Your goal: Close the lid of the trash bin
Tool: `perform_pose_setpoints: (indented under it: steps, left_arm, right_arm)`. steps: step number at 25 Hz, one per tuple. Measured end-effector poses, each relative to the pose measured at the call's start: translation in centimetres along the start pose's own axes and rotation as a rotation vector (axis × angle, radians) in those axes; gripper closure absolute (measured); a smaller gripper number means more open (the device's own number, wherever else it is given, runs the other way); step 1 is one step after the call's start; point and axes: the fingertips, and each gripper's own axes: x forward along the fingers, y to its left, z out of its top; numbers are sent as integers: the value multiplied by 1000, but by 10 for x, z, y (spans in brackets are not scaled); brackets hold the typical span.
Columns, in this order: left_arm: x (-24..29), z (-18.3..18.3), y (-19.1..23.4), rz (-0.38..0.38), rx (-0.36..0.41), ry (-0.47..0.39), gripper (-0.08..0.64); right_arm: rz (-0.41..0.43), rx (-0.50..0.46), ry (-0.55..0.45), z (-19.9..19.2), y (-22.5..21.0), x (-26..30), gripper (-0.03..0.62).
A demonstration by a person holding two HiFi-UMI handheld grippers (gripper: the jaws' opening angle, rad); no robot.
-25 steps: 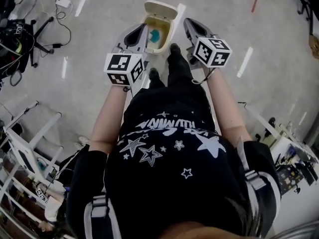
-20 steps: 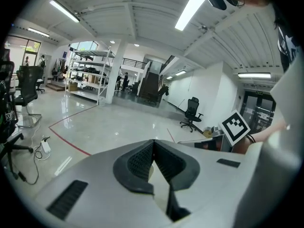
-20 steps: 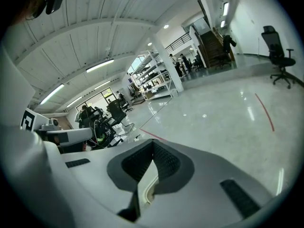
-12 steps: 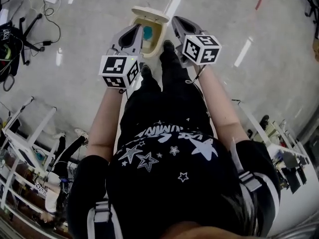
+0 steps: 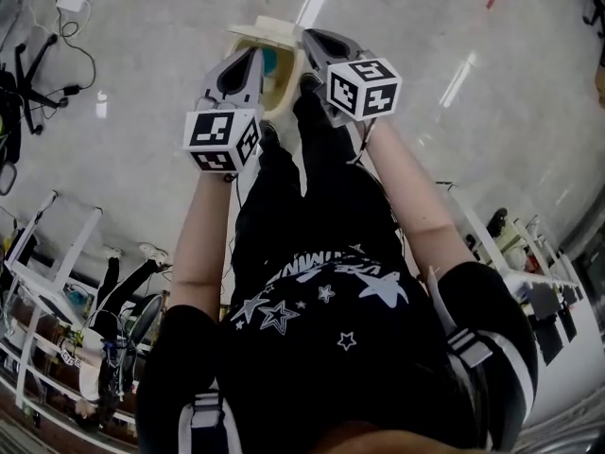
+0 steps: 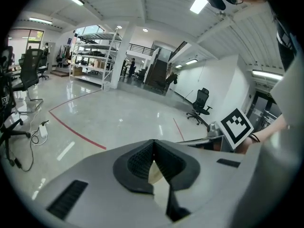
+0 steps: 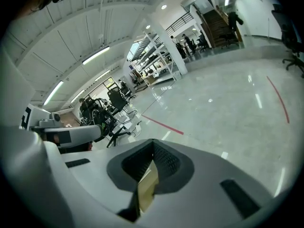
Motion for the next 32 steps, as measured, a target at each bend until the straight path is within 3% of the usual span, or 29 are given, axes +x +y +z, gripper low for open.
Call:
perform_pose_setpoints:
  steps: [8, 17, 22, 32]
  left_arm:
    - [20, -24, 8, 9, -12, 29, 549]
    - [2, -45, 25, 34, -34, 38, 549]
    - [-16, -61, 41, 60, -47, 48, 549]
    - [-49, -131, 64, 61, -66, 159, 549]
  right_arm:
    - [21, -20, 53, -20, -10, 19, 591]
    - [66, 27, 35, -34, 12, 21, 591]
    - [75, -25, 143, -75, 32, 22, 591]
    - [61, 3, 190, -144, 63, 26, 591]
